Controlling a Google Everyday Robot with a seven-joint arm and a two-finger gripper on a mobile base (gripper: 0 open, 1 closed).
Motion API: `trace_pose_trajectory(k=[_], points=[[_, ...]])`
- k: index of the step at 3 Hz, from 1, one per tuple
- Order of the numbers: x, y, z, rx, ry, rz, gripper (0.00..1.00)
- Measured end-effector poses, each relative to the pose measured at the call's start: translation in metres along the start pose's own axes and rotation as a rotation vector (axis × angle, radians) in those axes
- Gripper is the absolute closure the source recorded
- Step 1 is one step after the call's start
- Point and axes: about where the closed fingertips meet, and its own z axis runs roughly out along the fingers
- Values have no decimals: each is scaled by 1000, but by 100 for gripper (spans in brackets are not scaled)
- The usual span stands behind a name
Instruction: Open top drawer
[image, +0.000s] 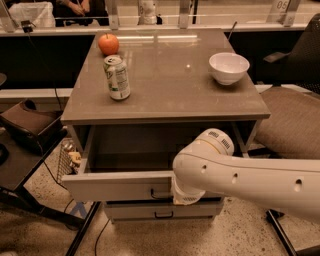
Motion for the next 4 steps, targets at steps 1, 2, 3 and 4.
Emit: trace_pose_trajectory(k=[1, 2, 3, 4], points=[[0, 0, 0, 0, 0, 0, 100], [2, -1, -6, 6, 1, 0, 100], [2, -1, -6, 6, 1, 0, 100], [6, -5, -18, 0, 27, -6, 100]])
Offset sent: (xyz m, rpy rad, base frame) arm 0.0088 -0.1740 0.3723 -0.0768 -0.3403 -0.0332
